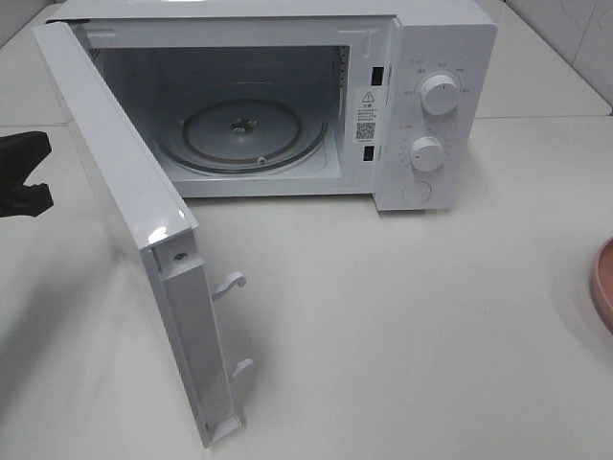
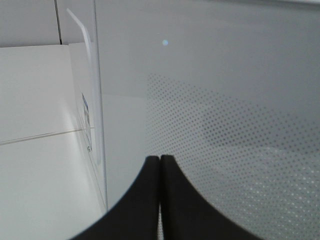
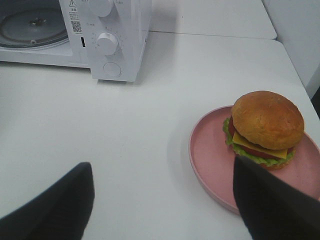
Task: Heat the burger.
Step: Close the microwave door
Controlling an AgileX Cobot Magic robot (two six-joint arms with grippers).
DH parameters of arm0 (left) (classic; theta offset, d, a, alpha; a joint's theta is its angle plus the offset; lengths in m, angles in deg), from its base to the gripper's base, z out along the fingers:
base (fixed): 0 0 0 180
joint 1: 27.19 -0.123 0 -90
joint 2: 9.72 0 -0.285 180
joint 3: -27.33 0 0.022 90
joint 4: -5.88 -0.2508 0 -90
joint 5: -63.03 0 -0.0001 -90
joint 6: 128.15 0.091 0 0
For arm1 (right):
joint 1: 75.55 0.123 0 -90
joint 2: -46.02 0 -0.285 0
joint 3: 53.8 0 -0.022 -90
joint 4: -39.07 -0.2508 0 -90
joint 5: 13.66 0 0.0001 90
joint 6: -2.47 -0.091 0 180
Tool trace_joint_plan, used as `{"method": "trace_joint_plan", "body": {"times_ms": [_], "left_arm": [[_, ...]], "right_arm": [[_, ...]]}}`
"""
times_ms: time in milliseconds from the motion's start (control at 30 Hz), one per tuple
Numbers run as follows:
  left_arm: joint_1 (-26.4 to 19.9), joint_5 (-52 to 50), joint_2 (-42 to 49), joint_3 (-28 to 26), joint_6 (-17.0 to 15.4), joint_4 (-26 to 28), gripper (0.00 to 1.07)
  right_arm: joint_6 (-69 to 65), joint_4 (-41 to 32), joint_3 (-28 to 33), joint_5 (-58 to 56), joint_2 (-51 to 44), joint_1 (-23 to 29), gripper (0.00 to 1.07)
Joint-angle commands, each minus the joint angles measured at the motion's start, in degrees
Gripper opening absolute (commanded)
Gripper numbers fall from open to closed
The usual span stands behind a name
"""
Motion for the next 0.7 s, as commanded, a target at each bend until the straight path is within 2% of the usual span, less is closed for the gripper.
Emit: {"method": "trace_joint_plan", "body": {"times_ms": [33, 267, 700], "left_arm": [[0.0, -1.15, -1.03, -0.92, -1.03, -0.97, 0.0], [3.61, -1.2, -3.78, -1.38, -0.29, 0.0, 0.0], [4.7, -2.35, -7.33, -2.69, -1.26, -1.83, 0.0]], "right_arm": [[-0.23, 0.0, -0.06, 0.29, -1.55, -0.29, 0.76], [-0.23, 0.0, -0.06, 0.29, -1.55, -0.29, 0.76], [-0.23, 0.0, -0.06, 0.29, -1.55, -0.29, 0.76]]}}
